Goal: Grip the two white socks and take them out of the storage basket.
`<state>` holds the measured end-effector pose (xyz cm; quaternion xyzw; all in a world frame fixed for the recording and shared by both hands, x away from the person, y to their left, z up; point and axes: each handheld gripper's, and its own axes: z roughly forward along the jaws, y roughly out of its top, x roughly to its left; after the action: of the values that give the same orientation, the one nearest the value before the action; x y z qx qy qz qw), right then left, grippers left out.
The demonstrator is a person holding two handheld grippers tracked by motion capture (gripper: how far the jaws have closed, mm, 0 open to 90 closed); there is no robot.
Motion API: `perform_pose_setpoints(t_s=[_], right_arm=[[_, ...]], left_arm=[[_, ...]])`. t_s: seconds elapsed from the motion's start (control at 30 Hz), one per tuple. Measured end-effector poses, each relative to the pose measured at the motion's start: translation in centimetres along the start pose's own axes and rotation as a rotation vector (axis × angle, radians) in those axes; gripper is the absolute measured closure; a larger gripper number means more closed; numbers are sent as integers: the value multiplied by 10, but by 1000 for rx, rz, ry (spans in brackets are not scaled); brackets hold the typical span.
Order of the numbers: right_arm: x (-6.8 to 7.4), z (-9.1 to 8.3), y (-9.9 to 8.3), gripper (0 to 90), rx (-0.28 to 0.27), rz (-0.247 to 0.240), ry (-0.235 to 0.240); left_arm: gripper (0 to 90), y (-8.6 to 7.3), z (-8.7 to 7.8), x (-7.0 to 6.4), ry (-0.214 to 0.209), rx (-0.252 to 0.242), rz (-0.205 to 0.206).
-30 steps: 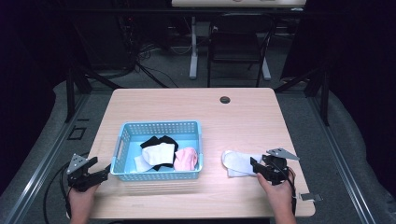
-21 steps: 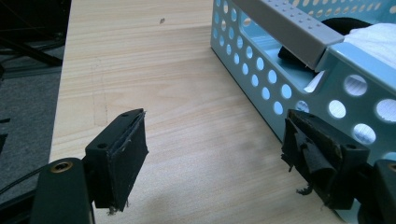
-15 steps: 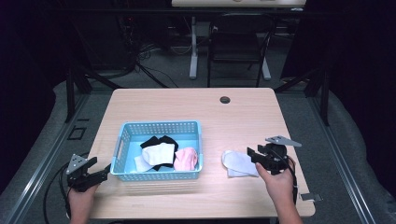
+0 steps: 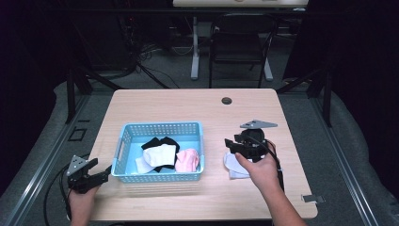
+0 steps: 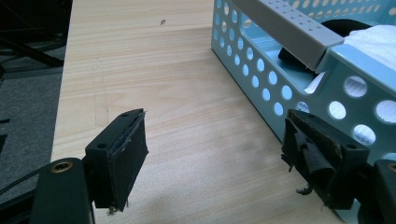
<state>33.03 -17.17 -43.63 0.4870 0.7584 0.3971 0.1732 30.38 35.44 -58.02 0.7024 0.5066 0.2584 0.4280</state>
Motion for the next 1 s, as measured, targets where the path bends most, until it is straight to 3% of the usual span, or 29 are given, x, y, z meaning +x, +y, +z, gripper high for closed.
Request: perform_pose_setpoints(t_s=[0.33,0.5,0.53,0.67,0.7,0.73,1.0], right_arm=[[25,27,22,572,114,-29,89],[35,47,30,572,171,3,135],[38,56,33,574,203,29,153],[43,71,37,577,254,44,159],[45,74,39,578,275,57,161],[50,85,42,583,323,94,195],[67,117,44,621,413,146,237]], left_arm=[[219,0,1,0,-1,-8,-1],[219,0,0,0,-2,-2,1],[219,0,0,0,-3,-2,1],[219,0,0,0,-4,-2,1],[219,0,0,0,-3,-2,1],[219,0,0,0,-4,-1,1],[219,0,0,0,-6,-2,1]])
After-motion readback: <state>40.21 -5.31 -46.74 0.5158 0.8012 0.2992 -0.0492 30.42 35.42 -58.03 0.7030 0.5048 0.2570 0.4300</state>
